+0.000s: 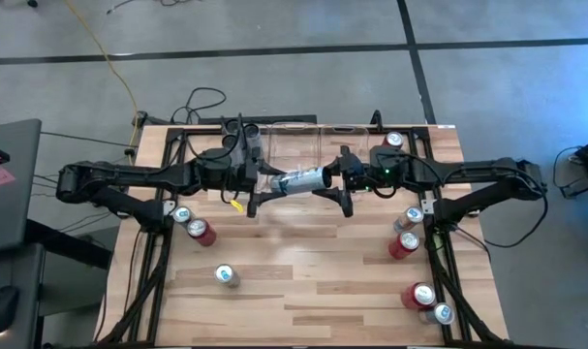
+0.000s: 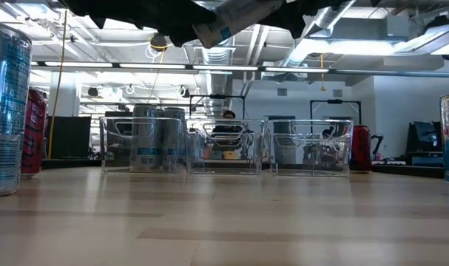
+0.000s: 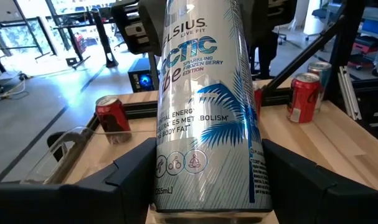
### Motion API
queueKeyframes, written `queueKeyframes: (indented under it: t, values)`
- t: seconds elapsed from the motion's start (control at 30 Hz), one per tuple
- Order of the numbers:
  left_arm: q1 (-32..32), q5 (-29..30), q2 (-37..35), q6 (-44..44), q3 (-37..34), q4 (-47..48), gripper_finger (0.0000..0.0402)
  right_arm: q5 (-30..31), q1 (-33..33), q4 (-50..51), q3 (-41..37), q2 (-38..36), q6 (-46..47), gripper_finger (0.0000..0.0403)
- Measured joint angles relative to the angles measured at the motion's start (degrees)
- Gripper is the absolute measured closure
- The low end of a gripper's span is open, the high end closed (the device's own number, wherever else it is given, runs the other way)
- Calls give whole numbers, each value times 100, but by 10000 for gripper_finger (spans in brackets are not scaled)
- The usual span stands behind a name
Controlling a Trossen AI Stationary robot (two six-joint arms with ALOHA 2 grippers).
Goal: Sort soda cans
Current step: Put the white-blue soda can into the left transparent bin
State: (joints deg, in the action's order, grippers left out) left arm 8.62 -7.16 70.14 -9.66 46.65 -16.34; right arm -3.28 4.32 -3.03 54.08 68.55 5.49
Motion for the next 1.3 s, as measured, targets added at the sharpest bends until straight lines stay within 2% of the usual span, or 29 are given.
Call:
queueKeyframes:
  t: [0.13, 0.33, 0.53, 0.63, 0.77, 0.93, 1.1, 1.3]
  values:
    - [-2, 126, 14, 36, 2, 92, 149, -11, 0, 8, -2, 0, -173, 145]
    - [-31, 174, 14, 120, 7, 257, 114, -57, 0, 17, -4, 0, -330, 167]
    - [-31, 220, 31, 165, 6, 604, 95, -163, -74, 334, 363, -24, -529, 172]
    - [-28, 432, -89, 178, 172, 1350, 96, -174, -101, 688, 659, -24, -618, 172]
    - [-31, 763, -624, 269, 443, 2583, 96, -127, 41, 1333, 1191, -24, -620, 173]
    - [-33, 1254, -1529, 542, 448, 3307, 96, 10, 525, 1961, 1985, 225, -741, 174]
    - [-28, 2305, -2391, 726, 33, 3379, 95, -52, 1033, 2474, 2769, 953, -840, 174]
    - [-28, 2630, -3133, 736, -301, 3339, 95, -532, 1427, 2728, 3610, 2178, -913, 174]
